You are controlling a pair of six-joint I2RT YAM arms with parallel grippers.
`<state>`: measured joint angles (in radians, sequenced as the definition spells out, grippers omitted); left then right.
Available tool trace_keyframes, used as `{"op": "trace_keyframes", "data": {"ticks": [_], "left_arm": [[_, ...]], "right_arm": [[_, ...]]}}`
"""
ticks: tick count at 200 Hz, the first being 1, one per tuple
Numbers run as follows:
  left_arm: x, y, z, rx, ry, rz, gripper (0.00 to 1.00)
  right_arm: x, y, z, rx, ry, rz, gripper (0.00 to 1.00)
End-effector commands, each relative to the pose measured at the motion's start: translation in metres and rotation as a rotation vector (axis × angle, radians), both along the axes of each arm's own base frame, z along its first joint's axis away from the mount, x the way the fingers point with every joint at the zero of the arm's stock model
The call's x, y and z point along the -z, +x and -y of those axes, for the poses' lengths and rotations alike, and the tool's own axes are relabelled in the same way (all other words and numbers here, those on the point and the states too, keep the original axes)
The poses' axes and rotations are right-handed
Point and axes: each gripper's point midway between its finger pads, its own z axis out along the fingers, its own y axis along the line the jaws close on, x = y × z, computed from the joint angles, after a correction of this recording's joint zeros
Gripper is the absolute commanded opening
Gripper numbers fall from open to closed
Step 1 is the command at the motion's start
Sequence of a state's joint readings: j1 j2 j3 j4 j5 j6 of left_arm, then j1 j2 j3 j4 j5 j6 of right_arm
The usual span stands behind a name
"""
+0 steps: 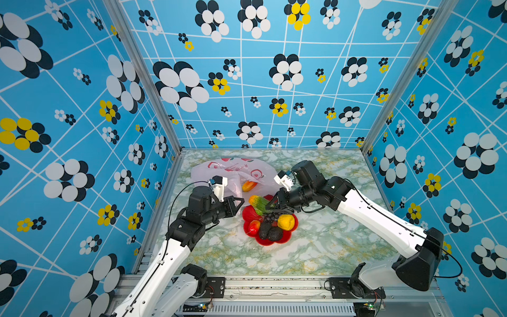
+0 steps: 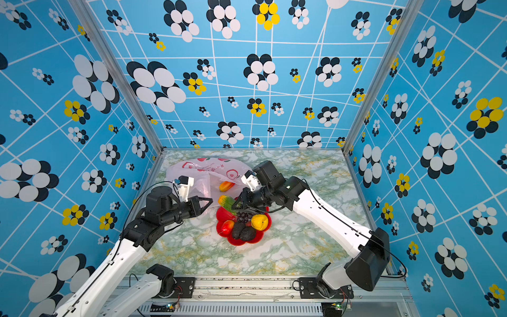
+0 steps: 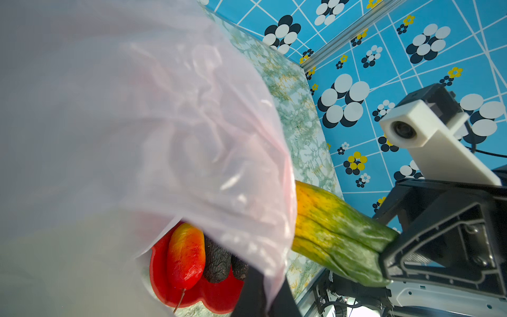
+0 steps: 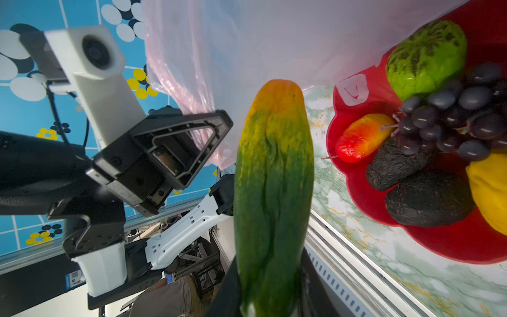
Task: Place the fruits into the plastic bag
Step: Place the fruit in the plastic bag.
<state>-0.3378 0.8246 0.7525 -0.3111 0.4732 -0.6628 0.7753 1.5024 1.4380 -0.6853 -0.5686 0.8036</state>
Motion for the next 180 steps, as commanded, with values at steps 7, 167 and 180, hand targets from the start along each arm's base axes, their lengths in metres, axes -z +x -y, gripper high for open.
{"op": "trace_keyframes", "data": {"ticks": [7, 167, 180], "left_arm": [[-0.006, -0.001, 0.001, 0.016, -0.008, 0.017, 0.00], [0.012, 0.013, 0.006, 0.002, -0.031, -0.022, 0.00], [0.014, 0.013, 0.006, 0.002, -0.024, -0.024, 0.00]], "right_arm": [[0.017, 0.028, -0.017, 0.048, -0.026, -0.006, 0.18], [0.115, 0.175, -0.130, 0.338, 0.078, -0.084, 0.18], [0.117, 0.183, -0.133, 0.357, 0.092, -0.073, 0.24]]}}
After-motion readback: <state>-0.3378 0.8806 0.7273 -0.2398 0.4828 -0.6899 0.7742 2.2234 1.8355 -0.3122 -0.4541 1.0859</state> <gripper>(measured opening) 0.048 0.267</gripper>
